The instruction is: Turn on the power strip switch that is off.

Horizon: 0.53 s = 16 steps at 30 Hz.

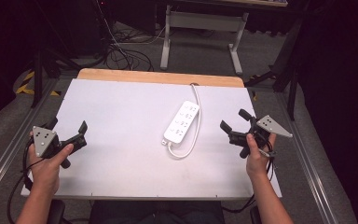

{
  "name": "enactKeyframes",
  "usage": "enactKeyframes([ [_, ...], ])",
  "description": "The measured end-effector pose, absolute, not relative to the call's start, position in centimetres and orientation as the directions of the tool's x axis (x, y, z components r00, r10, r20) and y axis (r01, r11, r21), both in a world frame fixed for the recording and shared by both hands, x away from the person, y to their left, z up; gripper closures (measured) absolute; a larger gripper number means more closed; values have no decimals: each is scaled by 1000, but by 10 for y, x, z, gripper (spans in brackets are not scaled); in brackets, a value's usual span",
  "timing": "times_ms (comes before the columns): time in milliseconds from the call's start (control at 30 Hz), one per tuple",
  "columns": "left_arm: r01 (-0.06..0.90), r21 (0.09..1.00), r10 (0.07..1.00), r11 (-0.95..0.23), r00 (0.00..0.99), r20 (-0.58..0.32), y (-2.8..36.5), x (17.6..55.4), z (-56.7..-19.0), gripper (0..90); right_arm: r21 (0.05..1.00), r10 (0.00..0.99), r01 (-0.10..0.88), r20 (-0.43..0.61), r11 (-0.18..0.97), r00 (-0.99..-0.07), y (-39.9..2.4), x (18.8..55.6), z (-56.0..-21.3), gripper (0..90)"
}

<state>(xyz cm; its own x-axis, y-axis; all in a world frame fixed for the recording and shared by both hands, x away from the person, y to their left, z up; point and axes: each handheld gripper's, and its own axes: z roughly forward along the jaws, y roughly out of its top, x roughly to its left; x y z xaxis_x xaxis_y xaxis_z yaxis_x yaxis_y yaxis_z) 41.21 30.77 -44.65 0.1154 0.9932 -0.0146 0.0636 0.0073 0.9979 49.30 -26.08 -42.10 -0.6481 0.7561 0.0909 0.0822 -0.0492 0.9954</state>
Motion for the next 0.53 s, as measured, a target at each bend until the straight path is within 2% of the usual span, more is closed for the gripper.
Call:
enactKeyframes([
  [533,64,998,993,9,115,-16,308,412,-446,51,997,779,68,69,-34,-624,-260,493,-422,13],
])
